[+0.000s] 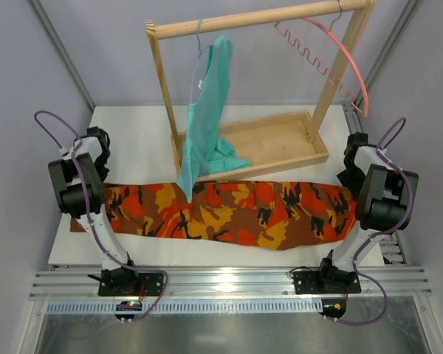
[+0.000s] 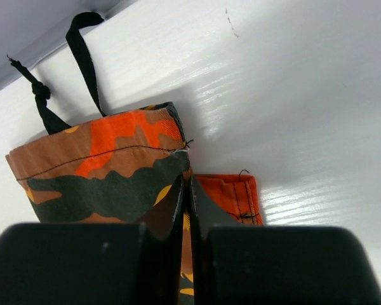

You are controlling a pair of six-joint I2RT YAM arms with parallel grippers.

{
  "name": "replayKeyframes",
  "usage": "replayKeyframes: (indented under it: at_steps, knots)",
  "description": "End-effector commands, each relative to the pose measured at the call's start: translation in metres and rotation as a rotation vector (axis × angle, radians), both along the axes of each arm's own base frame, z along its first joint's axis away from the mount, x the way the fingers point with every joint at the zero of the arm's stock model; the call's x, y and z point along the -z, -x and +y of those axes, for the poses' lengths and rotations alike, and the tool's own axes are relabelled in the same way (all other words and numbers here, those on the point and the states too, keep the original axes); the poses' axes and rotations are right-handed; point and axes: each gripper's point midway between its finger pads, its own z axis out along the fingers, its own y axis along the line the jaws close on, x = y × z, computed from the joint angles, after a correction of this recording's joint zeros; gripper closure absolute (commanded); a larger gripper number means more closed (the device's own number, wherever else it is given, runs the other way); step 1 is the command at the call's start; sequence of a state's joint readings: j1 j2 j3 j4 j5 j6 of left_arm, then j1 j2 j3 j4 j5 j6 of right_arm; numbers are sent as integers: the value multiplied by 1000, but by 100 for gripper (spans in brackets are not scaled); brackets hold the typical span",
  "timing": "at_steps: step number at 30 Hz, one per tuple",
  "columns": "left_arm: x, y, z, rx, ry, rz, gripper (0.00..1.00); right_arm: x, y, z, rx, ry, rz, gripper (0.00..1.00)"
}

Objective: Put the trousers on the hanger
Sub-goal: Fold the trousers

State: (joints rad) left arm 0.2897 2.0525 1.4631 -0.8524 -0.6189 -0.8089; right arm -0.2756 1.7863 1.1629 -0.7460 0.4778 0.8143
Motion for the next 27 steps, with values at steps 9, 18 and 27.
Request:
replayKeyframes:
  at_steps: [9, 18, 27]
  knots:
    - [-73, -6, 19, 39, -245, -32, 100, 0, -15, -8, -2, 53, -14, 38]
    - [-98, -24, 12, 105, -346, -1, 99, 8, -14, -6, -20, 56, 5, 39]
    - [-71, -57, 5, 209, -295, 17, 99, 7, -13, -5, -22, 54, 8, 40]
